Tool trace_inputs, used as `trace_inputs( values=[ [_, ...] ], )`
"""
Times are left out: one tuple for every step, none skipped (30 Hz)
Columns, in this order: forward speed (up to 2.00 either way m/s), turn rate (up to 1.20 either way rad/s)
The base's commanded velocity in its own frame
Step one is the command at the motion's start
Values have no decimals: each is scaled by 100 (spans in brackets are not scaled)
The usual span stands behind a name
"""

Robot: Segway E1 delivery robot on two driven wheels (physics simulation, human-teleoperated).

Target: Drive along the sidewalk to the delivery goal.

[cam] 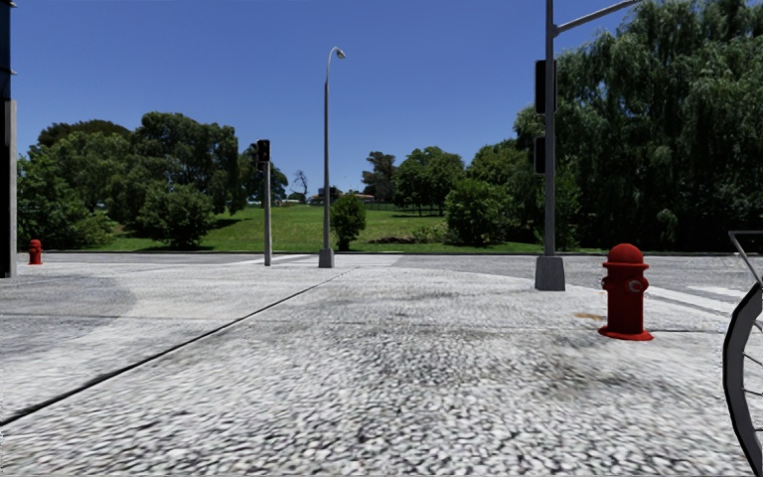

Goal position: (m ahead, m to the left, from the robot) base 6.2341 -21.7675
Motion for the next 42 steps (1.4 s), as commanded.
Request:
trace_inputs(
  values=[
    [93, 0],
    [93, 0],
    [93, 0],
    [93, 0],
    [93, 0],
    [93, 0],
    [93, 0],
    [93, 0],
    [93, 0],
    [93, 0],
    [93, 0],
    [93, 0],
    [93, 0],
    [93, 0],
    [93, 0],
    [93, 0],
    [93, 0],
    [93, 0],
    [93, 0],
    [93, 0],
    [93, 0],
    [93, 0],
    [93, 0],
    [93, 0],
    [93, 0],
    [93, 0],
    [93, 0],
    [93, 0],
    [93, 0],
    [93, 0],
    [94, 0],
    [94, 0],
    [94, 0],
    [94, 0],
    [94, 0],
    [94, 0],
    [94, 0],
    [94, 0],
    [97, 0],
    [97, 0],
    [109, -9],
    [116, -24]
  ],
)
